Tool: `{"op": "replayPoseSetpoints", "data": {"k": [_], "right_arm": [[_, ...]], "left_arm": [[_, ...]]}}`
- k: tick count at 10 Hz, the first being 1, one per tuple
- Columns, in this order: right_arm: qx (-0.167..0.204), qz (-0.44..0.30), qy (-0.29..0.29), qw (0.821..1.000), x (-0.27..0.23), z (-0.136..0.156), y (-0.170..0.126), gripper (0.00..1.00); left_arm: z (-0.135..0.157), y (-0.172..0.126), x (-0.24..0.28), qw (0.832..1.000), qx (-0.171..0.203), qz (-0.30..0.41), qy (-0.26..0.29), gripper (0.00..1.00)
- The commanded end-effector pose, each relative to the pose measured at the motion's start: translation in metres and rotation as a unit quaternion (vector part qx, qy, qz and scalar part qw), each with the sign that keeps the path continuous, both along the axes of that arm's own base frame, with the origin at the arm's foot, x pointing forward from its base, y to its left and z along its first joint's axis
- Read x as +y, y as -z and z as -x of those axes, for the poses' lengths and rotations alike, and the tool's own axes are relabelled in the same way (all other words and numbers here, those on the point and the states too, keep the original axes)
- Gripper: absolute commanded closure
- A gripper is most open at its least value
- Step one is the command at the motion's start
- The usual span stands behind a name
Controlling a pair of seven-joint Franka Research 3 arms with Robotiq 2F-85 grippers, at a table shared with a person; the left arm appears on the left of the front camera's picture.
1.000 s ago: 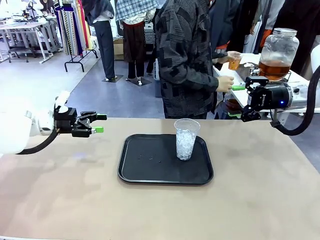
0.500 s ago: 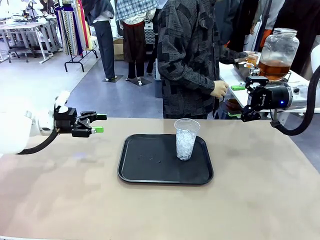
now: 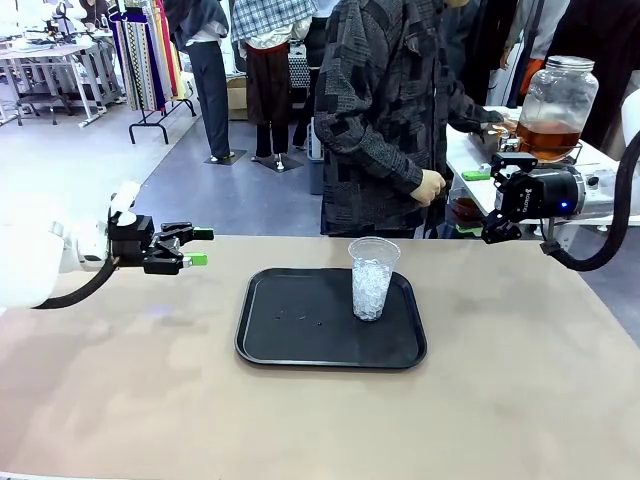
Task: Pour the drink into the iced cup.
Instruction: Pick up the iced cup indicated by the human and present it to them.
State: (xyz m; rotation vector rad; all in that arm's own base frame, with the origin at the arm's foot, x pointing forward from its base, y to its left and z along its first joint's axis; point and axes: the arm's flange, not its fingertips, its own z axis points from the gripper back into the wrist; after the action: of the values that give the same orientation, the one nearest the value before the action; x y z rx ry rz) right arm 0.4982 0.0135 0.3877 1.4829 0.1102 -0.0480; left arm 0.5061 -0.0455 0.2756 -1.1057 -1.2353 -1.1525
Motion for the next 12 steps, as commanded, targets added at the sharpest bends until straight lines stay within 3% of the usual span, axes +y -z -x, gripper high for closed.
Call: {"op": "replayPoseSetpoints", "data": {"k": [1,12], "right_arm": [[-0.004,-0.001,0.000,1.000,0.0001,-0.0006,-0.0015,0.00],[-0.004,-0.001,0.000,1.000,0.0001,-0.0006,-0.0015,0.00]], "left_arm": [[-0.0002,-0.0020,-0.0004,1.000,-0.001,0.002,-0.001,0.00],[-0.0002,-0.0020,-0.0004,1.000,-0.001,0.002,-0.001,0.00]]}}
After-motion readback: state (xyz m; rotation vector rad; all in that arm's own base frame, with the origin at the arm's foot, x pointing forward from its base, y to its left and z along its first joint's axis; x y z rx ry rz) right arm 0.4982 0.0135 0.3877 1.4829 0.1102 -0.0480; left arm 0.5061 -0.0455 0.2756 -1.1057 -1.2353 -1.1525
